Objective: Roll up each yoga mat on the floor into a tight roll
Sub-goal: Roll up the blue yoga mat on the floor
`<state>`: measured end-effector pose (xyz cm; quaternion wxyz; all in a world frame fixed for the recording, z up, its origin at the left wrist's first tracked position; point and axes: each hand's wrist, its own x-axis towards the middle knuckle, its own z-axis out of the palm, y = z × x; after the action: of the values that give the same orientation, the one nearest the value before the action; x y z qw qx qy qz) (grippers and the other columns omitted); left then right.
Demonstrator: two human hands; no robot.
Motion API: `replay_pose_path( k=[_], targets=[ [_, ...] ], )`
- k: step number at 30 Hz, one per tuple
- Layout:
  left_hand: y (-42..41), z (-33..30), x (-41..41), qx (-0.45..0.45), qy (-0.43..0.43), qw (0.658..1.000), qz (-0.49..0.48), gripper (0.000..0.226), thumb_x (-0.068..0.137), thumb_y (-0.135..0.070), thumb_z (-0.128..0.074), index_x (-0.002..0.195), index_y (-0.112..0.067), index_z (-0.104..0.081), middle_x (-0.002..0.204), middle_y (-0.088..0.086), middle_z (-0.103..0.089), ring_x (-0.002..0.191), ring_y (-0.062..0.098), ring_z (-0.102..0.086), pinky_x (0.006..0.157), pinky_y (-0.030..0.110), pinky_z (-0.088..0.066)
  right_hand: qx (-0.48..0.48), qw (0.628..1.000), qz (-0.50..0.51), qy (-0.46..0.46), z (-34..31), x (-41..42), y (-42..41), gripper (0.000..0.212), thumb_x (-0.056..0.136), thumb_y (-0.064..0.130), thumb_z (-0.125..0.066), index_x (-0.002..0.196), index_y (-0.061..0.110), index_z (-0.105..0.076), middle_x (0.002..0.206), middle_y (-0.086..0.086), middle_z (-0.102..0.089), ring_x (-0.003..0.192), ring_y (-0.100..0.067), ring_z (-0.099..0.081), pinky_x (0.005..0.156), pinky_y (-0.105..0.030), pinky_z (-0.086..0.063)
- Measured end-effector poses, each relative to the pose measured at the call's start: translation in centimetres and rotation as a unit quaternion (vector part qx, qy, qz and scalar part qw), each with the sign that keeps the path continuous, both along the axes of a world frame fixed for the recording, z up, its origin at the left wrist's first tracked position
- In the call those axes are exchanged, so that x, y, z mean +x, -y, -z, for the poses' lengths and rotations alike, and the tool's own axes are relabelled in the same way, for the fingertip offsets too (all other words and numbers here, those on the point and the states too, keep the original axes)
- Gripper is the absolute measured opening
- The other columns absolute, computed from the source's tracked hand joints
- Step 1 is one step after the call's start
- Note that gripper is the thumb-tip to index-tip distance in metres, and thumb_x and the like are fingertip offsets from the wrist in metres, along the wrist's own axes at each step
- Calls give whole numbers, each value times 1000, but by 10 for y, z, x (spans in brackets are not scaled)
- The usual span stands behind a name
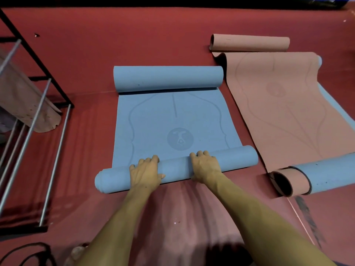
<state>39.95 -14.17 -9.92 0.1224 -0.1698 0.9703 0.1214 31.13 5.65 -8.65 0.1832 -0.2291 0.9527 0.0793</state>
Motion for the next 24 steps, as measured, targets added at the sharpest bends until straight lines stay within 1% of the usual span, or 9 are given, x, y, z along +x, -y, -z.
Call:
replay_pose_path(
  k=[2, 4, 6, 9, 13, 18, 20, 22, 24],
  targets=[
    [0, 1, 1, 4, -5, 1000, -11, 51, 93, -54, -67, 137, -32, -52, 128, -7, -63, 126, 19, -50, 110, 45, -32, 17, 999, 5, -28, 4, -1, 1, 34, 91, 19, -60, 124, 16, -55, 124, -8, -54, 116, -32, -48, 97, -43, -43],
    [1, 3, 2, 3, -8, 1000, -23, 51, 93, -55, -65, 139, -36, -54, 136, -9, -59, 133, 18, -43, 113, 46, -29, 22, 997, 17, -66, 6, -2, 2, 27, 87, 16, -57, 114, 20, -63, 120, -8, -50, 109, -34, -44, 99, -44, -40],
    [0, 5, 3, -2, -14, 999, -43, 52, 92, -59, -64, 140, -41, -56, 142, -7, -53, 135, 19, -39, 116, 50, -27, 17, 998, 21, -65, 5, -6, 4, 25, 85, 18, -58, 109, 21, -66, 113, -7, -48, 98, -30, -40, 86, -39, -41],
    [-3, 5, 4, -25, -18, 999, -37, 49, 94, -59, -59, 139, -42, -55, 141, -5, -54, 133, 22, -43, 117, 53, -25, -7, 1000, 13, -28, 8, -11, 1, 31, 92, 31, -62, 122, 21, -61, 117, -5, -52, 107, -26, -47, 76, -35, -42],
    [-1, 8, 3, 4, -63, 997, -53, 52, 87, -59, -62, 128, -29, -54, 129, -5, -64, 123, 23, -54, 113, 47, -31, -43, 999, 6, -24, 7, -12, -6, 52, 94, 47, -65, 129, 13, -47, 127, -7, -59, 119, -28, -53, 97, -40, -47],
    [1, 13, 5, -55, -58, 996, -39, 68, 75, -70, -74, 132, -36, -59, 155, 4, -40, 139, 26, -37, 116, 49, -25, -27, 1000, -7, -1, 11, -12, -9, 68, 85, 57, -70, 131, 13, -46, 136, -5, -52, 132, -31, -46, 112, -49, -37],
    [2, 14, 4, -80, -74, 993, -43, 62, 78, -70, -74, 130, -38, -64, 146, 2, -48, 133, 26, -41, 110, 46, -30, -10, 999, -2, -40, 18, -10, -9, 60, 87, 48, -69, 133, 15, -50, 137, -10, -48, 130, -37, -44, 112, -52, -36],
    [2, 15, 3, -91, -93, 991, -32, 50, 84, -64, -71, 126, -36, -70, 127, -2, -59, 118, 25, -49, 101, 42, -36, -7, 996, 8, -91, 21, -9, -9, 47, 88, 37, -69, 127, 16, -57, 127, -13, -48, 108, -37, -51, 98, -49, -45],
    [-1, 17, 4, -96, -103, 990, -27, 43, 86, -55, -74, 120, -29, -73, 115, -1, -66, 107, 26, -56, 93, 42, -40, -17, 996, 7, -87, 21, -10, -10, 46, 90, 38, -67, 128, 16, -55, 124, -12, -48, 102, -35, -50, 91, -46, -47]
  ],
)
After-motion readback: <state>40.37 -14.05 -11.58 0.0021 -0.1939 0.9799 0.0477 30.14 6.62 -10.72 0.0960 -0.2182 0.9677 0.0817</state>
